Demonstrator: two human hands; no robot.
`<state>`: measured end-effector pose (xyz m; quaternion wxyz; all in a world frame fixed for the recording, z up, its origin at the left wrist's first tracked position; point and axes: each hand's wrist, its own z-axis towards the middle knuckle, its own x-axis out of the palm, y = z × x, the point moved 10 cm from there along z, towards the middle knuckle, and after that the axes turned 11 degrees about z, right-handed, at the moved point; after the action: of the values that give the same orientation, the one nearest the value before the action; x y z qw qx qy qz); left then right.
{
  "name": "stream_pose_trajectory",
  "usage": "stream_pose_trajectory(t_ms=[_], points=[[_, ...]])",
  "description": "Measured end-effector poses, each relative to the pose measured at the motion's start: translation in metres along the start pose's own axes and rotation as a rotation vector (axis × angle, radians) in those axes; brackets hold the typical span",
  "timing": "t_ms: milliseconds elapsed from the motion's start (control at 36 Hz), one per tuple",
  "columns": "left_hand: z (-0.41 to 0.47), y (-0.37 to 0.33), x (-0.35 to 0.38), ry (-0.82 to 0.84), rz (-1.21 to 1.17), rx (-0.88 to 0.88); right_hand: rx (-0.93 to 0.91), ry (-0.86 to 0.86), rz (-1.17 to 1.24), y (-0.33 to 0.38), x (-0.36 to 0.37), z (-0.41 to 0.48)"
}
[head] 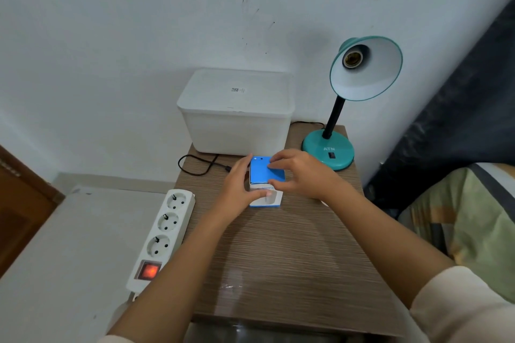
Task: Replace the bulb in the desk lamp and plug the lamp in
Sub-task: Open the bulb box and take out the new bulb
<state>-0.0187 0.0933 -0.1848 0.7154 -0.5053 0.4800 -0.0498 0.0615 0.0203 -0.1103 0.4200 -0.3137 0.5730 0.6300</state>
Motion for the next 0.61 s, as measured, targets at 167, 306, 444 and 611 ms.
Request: stream_pose_trajectory(t_ms=[167, 306, 444, 611], points=[[0.000, 0.003, -0.001, 0.007, -0.044, -0.029, -0.148, 0.033, -0.276, 0.013, 0.017, -0.003], [0.001, 0.005, 0.001, 0.024, -0.066, -0.019, -0.206, -0.109, -0.211, 0.026, 0.003, -0.008], [-0.002, 0.005, 0.003, 0.030, -0.087, 0.006, -0.045, -0.258, 0.081, 0.009, -0.030, 0.004], [-0.009, -0.001, 0.006, 0.029, -0.047, 0.069, 0.098, -0.376, 0.175, -0.012, -0.048, 0.025]])
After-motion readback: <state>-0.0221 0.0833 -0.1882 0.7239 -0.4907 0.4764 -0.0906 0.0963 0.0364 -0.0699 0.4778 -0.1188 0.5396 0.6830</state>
